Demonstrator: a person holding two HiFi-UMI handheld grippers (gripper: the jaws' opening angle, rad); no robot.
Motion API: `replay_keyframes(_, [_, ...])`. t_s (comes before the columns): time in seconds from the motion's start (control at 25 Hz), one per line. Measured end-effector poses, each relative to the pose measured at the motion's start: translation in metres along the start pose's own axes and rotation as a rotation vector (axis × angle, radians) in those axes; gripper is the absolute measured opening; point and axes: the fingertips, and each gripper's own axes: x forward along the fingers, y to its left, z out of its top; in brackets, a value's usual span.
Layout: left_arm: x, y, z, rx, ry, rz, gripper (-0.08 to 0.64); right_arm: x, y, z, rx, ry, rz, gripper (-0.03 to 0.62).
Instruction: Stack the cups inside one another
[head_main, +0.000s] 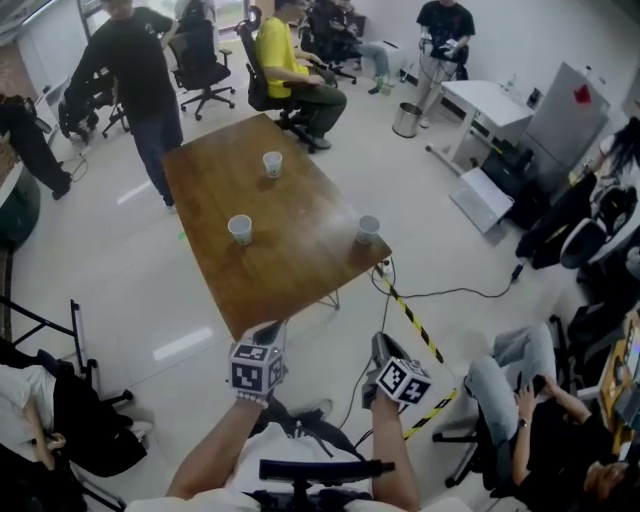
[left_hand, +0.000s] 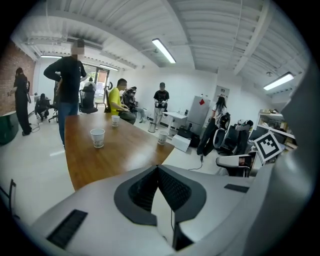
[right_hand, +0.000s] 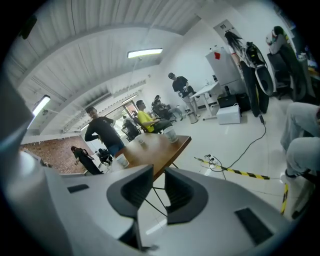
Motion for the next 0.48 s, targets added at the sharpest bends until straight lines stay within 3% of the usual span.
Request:
replay_keyframes(0.24, [0.025, 0.012, 0.017, -0.022, 0.023, 0.032, -0.008, 0.028, 0.003, 0.008, 0.009, 0.039, 0.005, 0.094])
replay_keyframes(0.48, [0.084, 0.013, 0.039, -0.057, 0.014, -0.016, -0.008, 0.058, -0.007, 0.034, -0.034, 0.041, -0.019, 0.112])
